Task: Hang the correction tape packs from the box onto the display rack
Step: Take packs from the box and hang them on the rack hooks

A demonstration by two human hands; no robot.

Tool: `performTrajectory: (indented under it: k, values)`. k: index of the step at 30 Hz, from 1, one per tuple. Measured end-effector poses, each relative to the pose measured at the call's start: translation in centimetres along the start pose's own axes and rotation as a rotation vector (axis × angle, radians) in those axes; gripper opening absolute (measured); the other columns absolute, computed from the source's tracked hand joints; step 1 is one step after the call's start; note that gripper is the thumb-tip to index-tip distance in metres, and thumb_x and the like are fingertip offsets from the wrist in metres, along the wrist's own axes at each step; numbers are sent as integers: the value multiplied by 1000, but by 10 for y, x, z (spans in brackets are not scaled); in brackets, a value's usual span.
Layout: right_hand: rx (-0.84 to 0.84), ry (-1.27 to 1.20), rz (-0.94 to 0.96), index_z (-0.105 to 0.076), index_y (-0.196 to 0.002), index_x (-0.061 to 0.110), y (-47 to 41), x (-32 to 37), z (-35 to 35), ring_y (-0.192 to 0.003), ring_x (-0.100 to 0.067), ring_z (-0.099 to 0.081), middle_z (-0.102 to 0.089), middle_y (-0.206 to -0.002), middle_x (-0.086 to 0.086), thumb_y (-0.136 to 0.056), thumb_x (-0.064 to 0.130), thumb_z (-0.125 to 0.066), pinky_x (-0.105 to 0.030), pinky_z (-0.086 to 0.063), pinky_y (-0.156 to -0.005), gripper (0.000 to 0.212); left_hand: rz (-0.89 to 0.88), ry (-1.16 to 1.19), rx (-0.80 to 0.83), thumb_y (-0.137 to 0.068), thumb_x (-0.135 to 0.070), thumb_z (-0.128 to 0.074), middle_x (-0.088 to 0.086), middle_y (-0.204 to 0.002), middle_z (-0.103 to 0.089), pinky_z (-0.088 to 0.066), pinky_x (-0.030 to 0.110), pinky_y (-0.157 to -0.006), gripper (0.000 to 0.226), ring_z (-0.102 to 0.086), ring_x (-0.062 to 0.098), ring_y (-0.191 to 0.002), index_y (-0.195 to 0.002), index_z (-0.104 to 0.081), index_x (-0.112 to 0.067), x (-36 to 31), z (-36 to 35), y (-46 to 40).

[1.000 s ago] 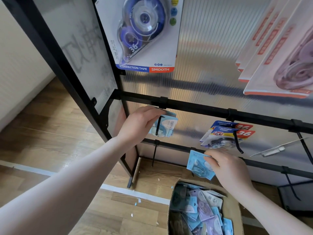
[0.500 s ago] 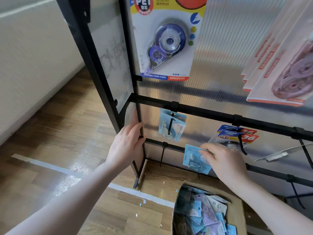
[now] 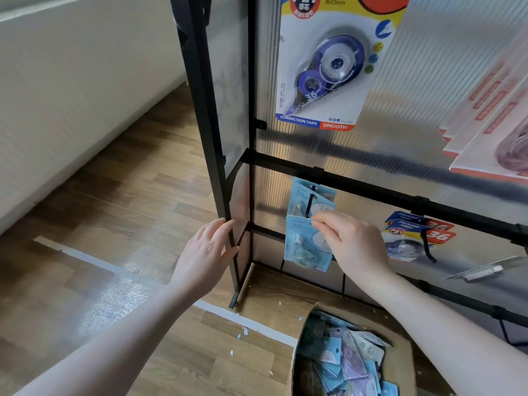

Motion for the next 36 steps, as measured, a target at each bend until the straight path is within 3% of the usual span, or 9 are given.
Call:
performTrajectory:
  k: [4, 7, 10, 14, 17, 22, 36]
  values:
    - [66, 10, -47, -70, -102, 7, -8, -1, -11, -83, -28, -68, -72, -95, -10, -89, 16, -58, -32, -50, -55, 20, 4, -16, 24, -90, -30, -58, 11, -135, -49, -43, 40, -97, 51, -47, 28, -123, -136, -45, -12, 9, -3, 6]
    - [126, 42, -37, -65, -111, 3, -11, -3, -20, -86, -32, -66, -69, -99, -15, -91, 11, -55, -31, -43, -58, 23, 4, -22, 32, -89, -29, -59, 12, -133, -51, -44, 41, -95, 50, -49, 30, -121, -134, -47, -11, 13, -5, 9]
    - [122, 38, -18, -64, -109, -1, -13, -2, -21, -80, -34, -66, -69, -93, -19, -86, 10, -49, -34, -45, -55, 29, 24, -7, 50, -91, -29, -57, 11, -136, -48, -43, 40, -97, 49, -47, 29, -123, -136, -45, -13, 15, -7, 11]
    - [166, 74, 4, -64, -105, 0, -15, -4, -25, -79, -33, -65, -68, -91, -16, -84, -4, -56, -28, -38, -58, 23, 37, 12, 76, -91, -29, -56, 11, -137, -47, -42, 39, -97, 48, -46, 29, -124, -136, -45, -14, 17, -13, 12]
    - [225, 87, -27, -61, -115, 6, -16, -13, -32, -91, -30, -62, -66, -104, -12, -89, 0, -54, -26, -34, -64, 28, 44, 17, 106, -93, -41, -47, 12, -134, -49, -44, 40, -95, 50, -48, 30, -121, -134, -46, -13, 18, -18, 12]
    - [268, 119, -66, -53, -129, 12, -23, -20, -31, -108, -29, -57, -60, -123, -9, -90, 4, -52, -34, -46, -76, 40, 36, 22, 135, -87, -53, -26, 11, -134, -50, -44, 40, -95, 65, -49, 29, -121, -134, -47, -13, 17, -26, 8]
    - [310, 172, -85, -47, -137, 17, -39, -29, -33, -113, -27, -52, -55, -126, -9, -90, 3, -51, -35, -45, -79, 49, 56, 53, 192, -87, -55, -23, 9, -138, -46, -42, 38, -98, 67, -46, 28, -124, -136, -44, -15, 16, -38, 5]
Point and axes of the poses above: each hand's wrist, its own y-axis away from the middle knuckle, its own z-axis out of the back of the hand, x = y × z, the point moved 4 cm from there along -y, towards the middle knuckle
